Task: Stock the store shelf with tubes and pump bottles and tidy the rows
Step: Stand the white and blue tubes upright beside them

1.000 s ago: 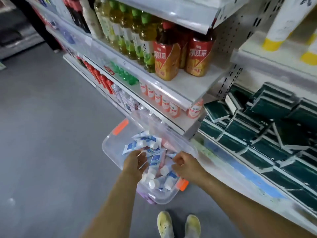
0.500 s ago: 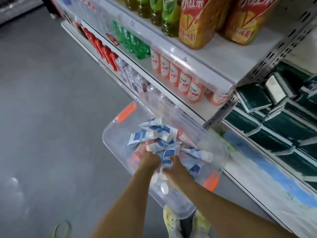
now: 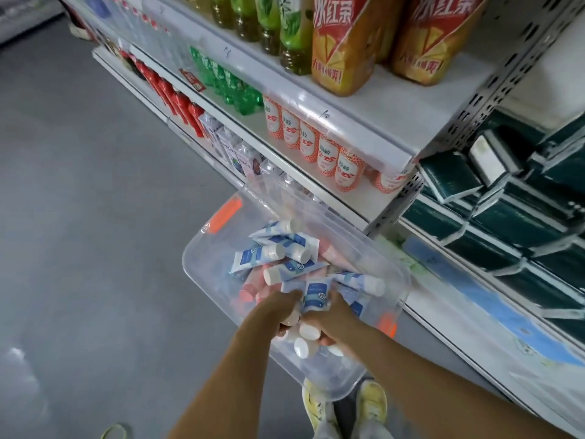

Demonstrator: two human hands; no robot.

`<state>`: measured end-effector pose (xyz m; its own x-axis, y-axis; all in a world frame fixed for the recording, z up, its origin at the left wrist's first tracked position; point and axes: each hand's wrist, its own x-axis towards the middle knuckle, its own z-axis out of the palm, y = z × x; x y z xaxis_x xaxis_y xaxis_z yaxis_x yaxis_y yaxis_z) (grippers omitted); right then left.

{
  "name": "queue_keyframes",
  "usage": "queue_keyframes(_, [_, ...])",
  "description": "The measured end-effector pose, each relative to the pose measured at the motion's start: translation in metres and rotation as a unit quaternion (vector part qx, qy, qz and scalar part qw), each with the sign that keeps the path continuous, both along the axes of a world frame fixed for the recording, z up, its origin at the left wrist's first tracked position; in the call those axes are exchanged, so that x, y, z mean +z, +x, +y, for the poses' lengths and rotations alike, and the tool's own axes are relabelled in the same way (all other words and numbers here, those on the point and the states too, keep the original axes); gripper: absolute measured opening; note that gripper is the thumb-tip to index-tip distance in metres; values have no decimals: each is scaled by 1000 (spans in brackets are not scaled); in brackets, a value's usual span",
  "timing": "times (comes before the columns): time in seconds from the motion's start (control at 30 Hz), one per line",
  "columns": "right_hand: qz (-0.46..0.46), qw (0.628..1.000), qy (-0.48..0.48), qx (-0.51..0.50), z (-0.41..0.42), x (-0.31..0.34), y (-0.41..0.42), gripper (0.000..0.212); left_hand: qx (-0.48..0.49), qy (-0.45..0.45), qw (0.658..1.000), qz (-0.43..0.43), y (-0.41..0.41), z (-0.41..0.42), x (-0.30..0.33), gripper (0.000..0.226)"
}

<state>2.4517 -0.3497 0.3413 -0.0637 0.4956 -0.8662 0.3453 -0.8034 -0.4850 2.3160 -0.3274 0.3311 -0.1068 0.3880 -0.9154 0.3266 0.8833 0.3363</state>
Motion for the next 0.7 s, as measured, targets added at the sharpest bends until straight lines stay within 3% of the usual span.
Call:
queue_keyframes(0.1, [44, 997, -10, -55, -4, 24, 16, 54, 95, -19, 991, -87, 0, -12, 25, 45])
queue_keyframes(0.27, [108, 992, 29, -53, -12, 72, 48, 44, 124, 8, 973, -195, 15, -32, 74, 37])
queue_keyframes(0.37, [120, 989, 64, -55, -17, 101, 70, 51, 131, 34, 961, -240, 34, -38, 99, 27])
queue_keyframes(0.47, [129, 985, 91, -67, -31, 132, 95, 42, 93, 67, 958, -265, 62, -45, 130, 37])
queue_keyframes(0.6, [150, 973, 137, -105, -60, 170, 138, 33, 66, 115, 942, -308, 104, -67, 176, 19])
queue_keyframes(0.7, [148, 968, 171, -112, -92, 196, 178, 46, 75, 135, 925, -348, 138, -94, 207, 18])
